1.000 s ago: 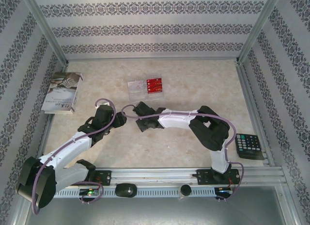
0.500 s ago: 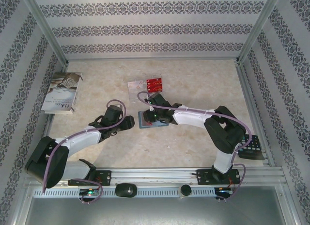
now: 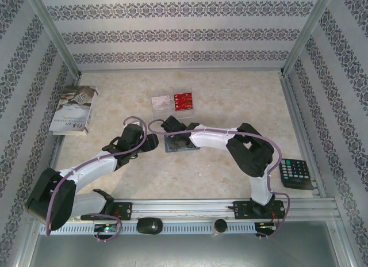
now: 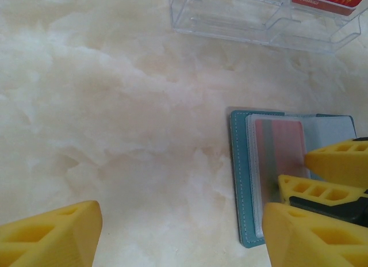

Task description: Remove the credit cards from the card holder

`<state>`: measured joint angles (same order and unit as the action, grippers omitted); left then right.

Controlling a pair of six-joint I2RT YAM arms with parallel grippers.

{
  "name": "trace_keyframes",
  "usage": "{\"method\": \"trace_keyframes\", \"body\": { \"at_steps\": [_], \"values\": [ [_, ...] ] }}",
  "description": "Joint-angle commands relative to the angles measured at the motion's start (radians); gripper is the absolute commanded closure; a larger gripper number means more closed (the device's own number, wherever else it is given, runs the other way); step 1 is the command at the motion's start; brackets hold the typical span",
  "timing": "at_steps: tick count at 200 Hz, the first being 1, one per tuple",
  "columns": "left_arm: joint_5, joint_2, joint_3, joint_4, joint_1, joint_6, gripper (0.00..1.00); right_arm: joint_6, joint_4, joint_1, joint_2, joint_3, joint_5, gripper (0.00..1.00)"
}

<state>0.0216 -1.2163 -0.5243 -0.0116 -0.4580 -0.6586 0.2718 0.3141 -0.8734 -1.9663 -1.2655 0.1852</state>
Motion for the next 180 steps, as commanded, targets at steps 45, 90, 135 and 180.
{"method": "trace_keyframes", "body": {
  "at_steps": [45, 90, 135, 180],
  "values": [
    [-0.006, 0.013, -0.009, -0.013, 0.005, 0.005, 0.26, -0.028, 0.034, 0.004, -0.008, -0.028, 0.029, 0.56],
    [-0.005, 0.017, -0.007, -0.021, 0.007, 0.007, 0.26, -0.007, 0.053, -0.004, -0.072, -0.025, 0.007, 0.61],
    [0.01, 0.008, -0.011, -0.015, 0.007, 0.01, 0.26, 0.016, 0.033, -0.013, -0.065, 0.023, -0.021, 0.9],
    [0.046, -0.019, -0.017, 0.007, 0.006, 0.01, 0.27, 0.023, -0.031, 0.015, -0.025, 0.04, -0.09, 1.0]
  ]
}}
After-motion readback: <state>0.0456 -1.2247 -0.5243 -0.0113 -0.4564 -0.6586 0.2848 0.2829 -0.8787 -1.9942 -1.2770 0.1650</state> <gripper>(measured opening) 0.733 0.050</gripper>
